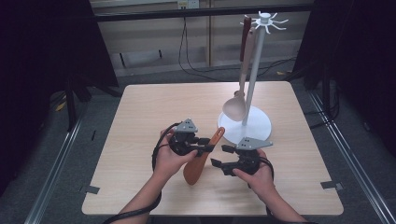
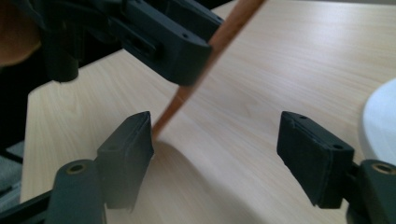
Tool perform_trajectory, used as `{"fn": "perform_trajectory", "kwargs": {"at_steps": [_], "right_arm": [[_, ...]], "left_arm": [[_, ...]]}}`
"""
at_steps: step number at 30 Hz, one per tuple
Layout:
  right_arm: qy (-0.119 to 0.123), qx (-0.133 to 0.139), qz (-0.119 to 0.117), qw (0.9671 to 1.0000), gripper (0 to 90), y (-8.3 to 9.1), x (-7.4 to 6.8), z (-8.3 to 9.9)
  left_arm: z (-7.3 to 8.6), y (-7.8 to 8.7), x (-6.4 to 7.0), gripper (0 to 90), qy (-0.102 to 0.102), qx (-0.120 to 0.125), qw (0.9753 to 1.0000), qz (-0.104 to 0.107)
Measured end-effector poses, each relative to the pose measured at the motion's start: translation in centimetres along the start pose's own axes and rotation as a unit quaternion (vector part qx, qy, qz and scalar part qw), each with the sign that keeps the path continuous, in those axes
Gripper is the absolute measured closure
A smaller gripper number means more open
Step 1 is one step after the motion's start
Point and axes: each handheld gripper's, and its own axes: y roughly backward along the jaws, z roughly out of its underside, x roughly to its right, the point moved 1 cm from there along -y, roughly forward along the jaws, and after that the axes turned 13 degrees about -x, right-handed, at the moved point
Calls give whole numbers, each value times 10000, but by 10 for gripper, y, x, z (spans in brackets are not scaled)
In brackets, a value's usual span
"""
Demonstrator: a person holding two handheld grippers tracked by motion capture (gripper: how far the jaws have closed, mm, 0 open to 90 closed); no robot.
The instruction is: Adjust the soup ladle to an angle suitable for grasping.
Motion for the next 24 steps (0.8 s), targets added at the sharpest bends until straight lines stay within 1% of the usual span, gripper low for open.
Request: {"fn": "perform_trajectory", "kwargs": {"at_steps": [1, 2, 3, 5, 6, 8, 9, 10, 12, 13, 14, 15, 16, 17, 18, 19, 20, 21, 23, 24], "right_arm": [[-38, 49, -61, 10000, 351, 0, -1, -1], [-26, 51, -128, 9999, 376, -1, -2, -2], [-35, 39, -149, 9999, 378, -2, -4, -3], [-44, 34, -106, 9999, 397, -5, -5, -5], [-65, 44, -115, 9999, 416, -7, -5, -5], [-108, 50, -154, 9998, 434, -10, -6, -6], [-121, 38, -156, 9998, 447, -12, -7, -6], [-138, 53, -205, 9997, 477, -13, -8, -7], [-98, 61, -191, 9998, 527, -14, -9, -7], [-91, 93, -142, 9998, 546, -14, -9, -7], [-97, 158, -169, 9997, 569, -13, -9, -8], [-114, 169, -203, 9996, 570, -13, -9, -9], [-107, 228, -161, 9996, 574, -11, -9, -9], [-131, 301, -153, 9993, 594, -10, -9, -10], [-174, 328, -194, 9991, 608, -9, -9, -10], [-198, 373, -179, 9989, 612, -8, -8, -11], [-241, 377, -184, 9988, 636, -7, -8, -11], [-272, 409, -230, 9985, 665, -7, -8, -12], [-301, 476, -227, 9982, 714, -6, -8, -12], [-298, 466, -217, 9982, 722, -6, -9, -12]], "left_arm": [[0, 1, 0, 660, -18, 26, 10000, 7], [0, 1, 1, 660, -11, 41, 10000, -3], [0, 1, 1, 660, 25, 49, 10000, 6], [-1, 1, 1, 660, 57, 102, 9999, 29], [-1, 1, 2, 660, 83, 127, 9999, 23], [-2, 1, 3, 660, 61, 135, 9999, 42], [-3, 2, 5, 660, 69, 105, 9999, -14], [-4, 2, 6, 660, 35, 116, 9999, -27], [-5, 3, 6, 659, 41, 110, 9999, -61], [-5, 3, 7, 660, 58, 163, 9998, -55], [-6, 4, 7, 659, 36, 200, 9998, -81], [-6, 4, 8, 660, 49, 180, 9998, -67], [-7, 5, 9, 660, 16, 163, 9998, -107], [-7, 5, 10, 660, 19, 171, 9998, -107], [-8, 5, 11, 660, 37, 199, 9998, -92], [-8, 6, 12, 660, 68, 217, 9997, -124], [-9, 6, 13, 660, 45, 264, 9996, -126], [-10, 6, 14, 659, 66, 265, 9995, -147], [-11, 7, 14, 660, 38, 286, 9994, -165], [-12, 8, 15, 659, 50, 308, 9994, -166]]}}
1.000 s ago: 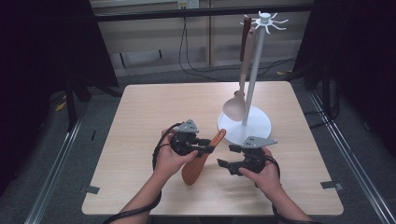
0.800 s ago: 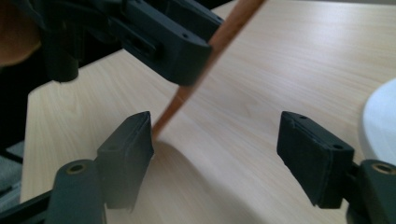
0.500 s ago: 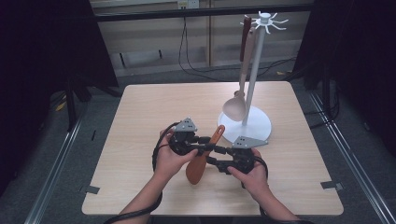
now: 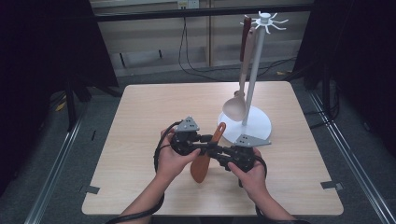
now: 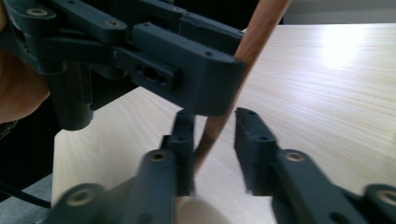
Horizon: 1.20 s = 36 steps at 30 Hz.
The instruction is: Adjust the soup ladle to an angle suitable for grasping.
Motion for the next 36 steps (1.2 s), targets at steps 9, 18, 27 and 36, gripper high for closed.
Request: {"fn": "perform_trajectory", "kwargs": {"at_steps": [9, 18, 27, 36], "right_arm": [[-121, 194, 118, 9997, 832, 9, 5, 0], [-81, 181, 102, 9998, 833, 19, 11, -5], [66, 210, -10, 9998, 833, 29, 15, -7], [69, 338, -238, 9991, 833, 33, 13, -10]], "left_arm": [[-3, 10, 1, 807, -76, 307, 9995, 10], [-2, 13, -2, 636, -108, 337, 9993, -122], [12, 9, -15, 696, 102, 145, 9995, -253], [14, -2, -15, 870, 110, -95, 9997, -186]]}}
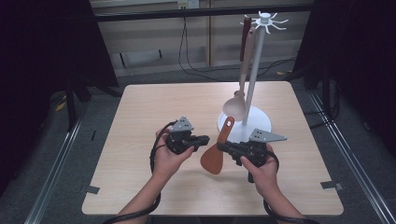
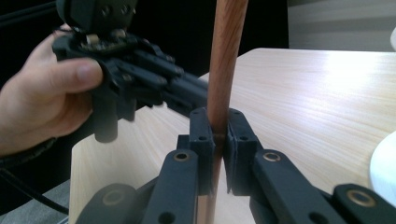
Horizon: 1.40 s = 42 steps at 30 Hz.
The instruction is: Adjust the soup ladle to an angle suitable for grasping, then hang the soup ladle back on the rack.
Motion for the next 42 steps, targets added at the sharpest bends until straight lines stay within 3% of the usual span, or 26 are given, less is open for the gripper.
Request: {"fn": "perform_trajectory", "kwargs": {"at_steps": [6, 13, 15, 16, 17, 20, 23, 28, 30, 32, 42], "right_arm": [[-98, 157, -22, 9998, 833, 2, 0, -2], [-103, 299, -93, 9995, 833, 6, 3, -3], [-85, 374, -184, 9991, 833, 7, 3, -4], [-44, 408, -197, 9990, 834, 9, 4, -5], [6, 426, -190, 9989, 833, 11, 4, -6], [109, 504, -182, 9985, 833, 17, 5, -10], [163, 568, -168, 9981, 833, 22, 8, -14], [286, 579, -114, 9978, 833, 32, 12, -22], [374, 577, -98, 9976, 833, 36, 13, -27], [404, 555, -92, 9976, 833, 39, 15, -30], [506, 476, -102, 9975, 833, 49, 20, -43]], "left_arm": [[0, -6, 6, 895, -74, -93, 9999, 76], [-2, -7, 10, 869, -40, 52, 9998, 196], [-1, -5, 8, 818, 37, 77, 9999, 105], [-1, -4, 5, 751, 115, 132, 9998, 61], [1, -3, 3, 726, 163, 228, 9995, 119], [3, 1, -1, 674, 142, 245, 9996, -11], [6, 2, -5, 434, 200, 325, 9988, -320], [11, 3, -11, 230, 289, 340, 9973, -585], [12, 3, -13, 197, 292, 358, 9972, -595], [14, 2, -14, 166, 226, 267, 9962, -799], [23, 2, -18, 84, 219, 109, 9950, -971]]}}
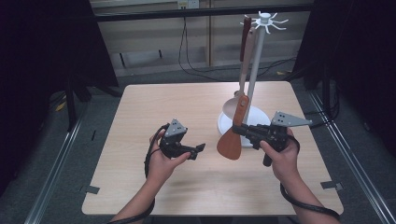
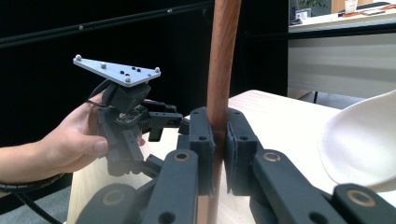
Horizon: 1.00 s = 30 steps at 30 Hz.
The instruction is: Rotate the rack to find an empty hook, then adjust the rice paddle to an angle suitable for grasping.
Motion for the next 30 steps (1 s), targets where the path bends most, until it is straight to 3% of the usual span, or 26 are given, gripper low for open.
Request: {"fn": "perform_trajectory", "kwargs": {"at_steps": [6, 12, 23, 30], "right_arm": [[105, -74, -44, 9999, 833, 3, 2, -10], [194, -81, -54, 9998, 832, 4, 1, -21], [216, -118, -93, 9997, 833, 5, 1, -28], [260, -85, -77, 9996, 832, 15, 5, -40]], "left_arm": [[2, 1, -2, 60, 67, 73, 9999, 20], [8, 3, -6, 59, 106, -8, 9999, -46], [9, 5, -12, 59, 112, 0, 9998, -137], [13, 5, -14, 57, 141, -60, 9998, -139]]}}
